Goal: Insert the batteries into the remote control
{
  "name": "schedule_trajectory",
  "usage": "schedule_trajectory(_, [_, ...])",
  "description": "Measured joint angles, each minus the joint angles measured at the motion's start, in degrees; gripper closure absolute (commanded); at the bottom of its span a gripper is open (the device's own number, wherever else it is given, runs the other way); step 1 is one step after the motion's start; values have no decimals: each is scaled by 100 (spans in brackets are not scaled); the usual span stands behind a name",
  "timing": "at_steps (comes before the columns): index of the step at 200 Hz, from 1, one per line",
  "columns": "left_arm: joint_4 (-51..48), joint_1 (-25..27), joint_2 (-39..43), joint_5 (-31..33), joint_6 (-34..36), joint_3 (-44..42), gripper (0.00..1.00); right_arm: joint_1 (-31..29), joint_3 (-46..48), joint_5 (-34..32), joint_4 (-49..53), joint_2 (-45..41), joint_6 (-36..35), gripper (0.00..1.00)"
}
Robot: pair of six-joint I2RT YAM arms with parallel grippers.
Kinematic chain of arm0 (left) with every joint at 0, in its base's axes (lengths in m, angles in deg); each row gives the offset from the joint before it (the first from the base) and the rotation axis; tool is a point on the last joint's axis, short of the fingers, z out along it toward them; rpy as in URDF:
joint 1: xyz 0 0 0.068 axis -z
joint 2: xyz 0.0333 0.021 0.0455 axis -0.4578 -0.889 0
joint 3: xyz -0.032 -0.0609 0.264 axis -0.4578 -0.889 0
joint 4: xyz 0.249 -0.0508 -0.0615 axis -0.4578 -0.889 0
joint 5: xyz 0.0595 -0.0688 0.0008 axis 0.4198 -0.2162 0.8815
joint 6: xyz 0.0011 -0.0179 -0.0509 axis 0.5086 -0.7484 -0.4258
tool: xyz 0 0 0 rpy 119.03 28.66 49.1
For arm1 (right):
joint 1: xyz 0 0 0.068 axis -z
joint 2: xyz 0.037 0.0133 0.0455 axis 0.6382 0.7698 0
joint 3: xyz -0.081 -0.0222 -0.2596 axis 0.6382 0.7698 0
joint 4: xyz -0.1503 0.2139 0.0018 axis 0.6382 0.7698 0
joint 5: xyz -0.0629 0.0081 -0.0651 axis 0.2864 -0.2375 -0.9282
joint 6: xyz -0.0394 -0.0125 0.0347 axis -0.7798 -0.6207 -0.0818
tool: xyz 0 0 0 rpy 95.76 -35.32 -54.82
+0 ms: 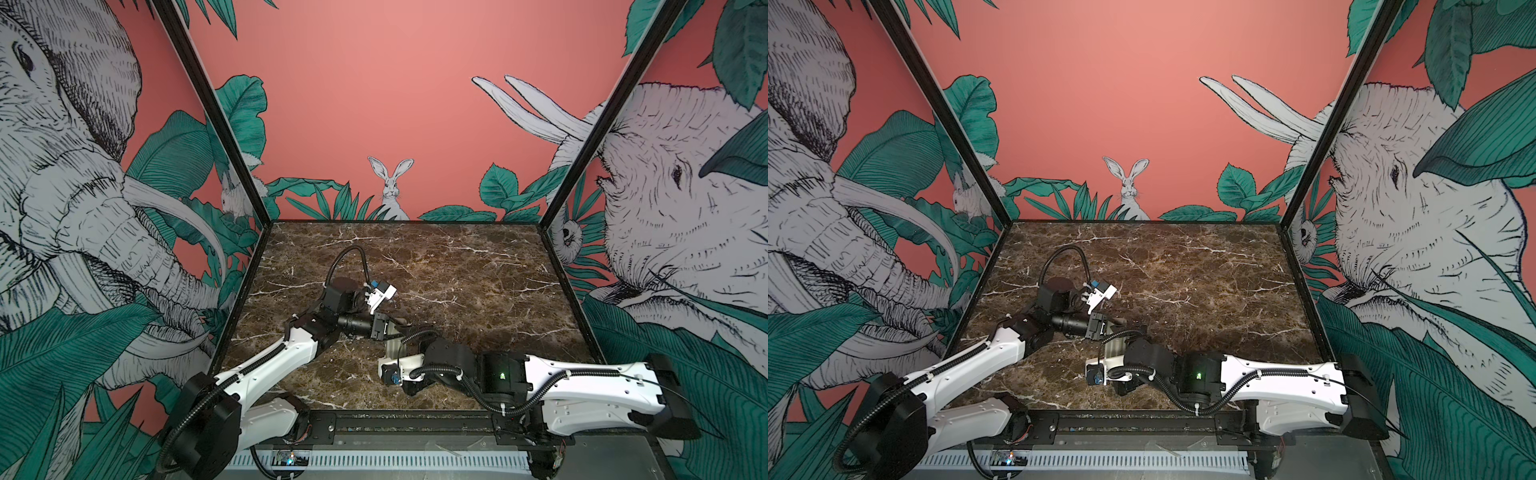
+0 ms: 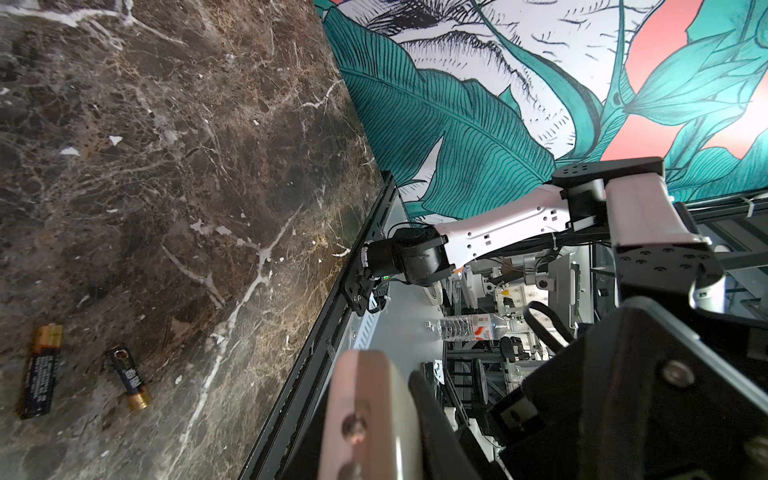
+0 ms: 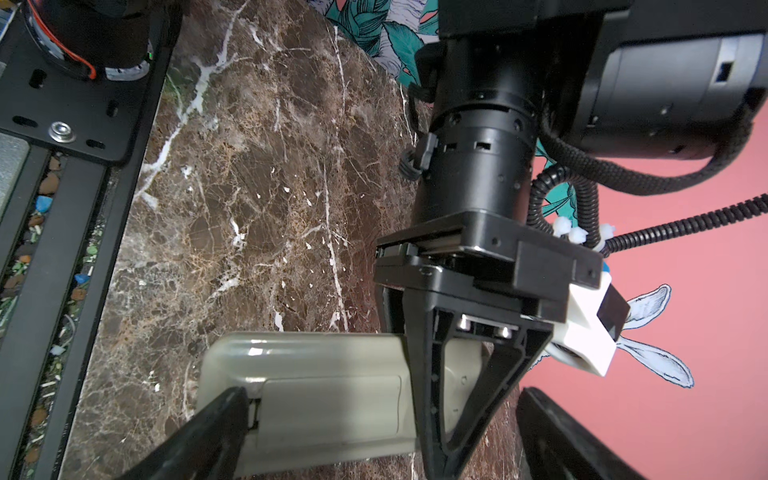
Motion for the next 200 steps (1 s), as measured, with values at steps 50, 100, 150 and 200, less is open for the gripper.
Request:
schedule_trajectory(50, [7,0,-26,0,-2,-11,100,-15,70,-2,-81,-63,-61,1])
schedule_trajectory(100, [-136,52,-44,-188,-4,-68,100,87,114,-358,-382,-223,-122,1])
schedule_trajectory(150, [-271,66,-52,-267,-4,-122,100,98,114,-422,-540,-396,-90,1])
schedule_trajectory(200, [-308,50,-57,-271,0,-122,100,98,39,170,-83,-374,236,1])
